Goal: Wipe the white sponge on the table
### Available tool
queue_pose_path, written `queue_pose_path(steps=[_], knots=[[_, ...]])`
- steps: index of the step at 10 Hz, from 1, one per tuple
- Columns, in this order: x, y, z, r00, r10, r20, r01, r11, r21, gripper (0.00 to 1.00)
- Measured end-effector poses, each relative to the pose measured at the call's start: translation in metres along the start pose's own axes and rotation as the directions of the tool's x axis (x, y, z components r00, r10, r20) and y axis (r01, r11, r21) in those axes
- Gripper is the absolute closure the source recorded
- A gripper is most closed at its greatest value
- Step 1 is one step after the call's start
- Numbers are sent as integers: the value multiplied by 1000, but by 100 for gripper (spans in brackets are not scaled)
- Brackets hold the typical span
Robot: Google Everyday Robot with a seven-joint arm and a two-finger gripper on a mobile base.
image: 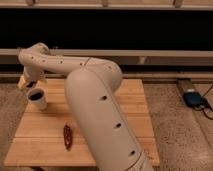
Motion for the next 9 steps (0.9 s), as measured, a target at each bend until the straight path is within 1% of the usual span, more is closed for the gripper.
queue_pose_path(steps=[5,7,8,9], knots=[[0,0,0,1000,0,0,0,1000,0,20],[4,-4,-2,1000,-4,-13,4,1000,-5,20],[9,-9,-5,1000,-2,-22,2,1000,6,20],[20,-16,-11,999,14,-35,-13,999,30,20]])
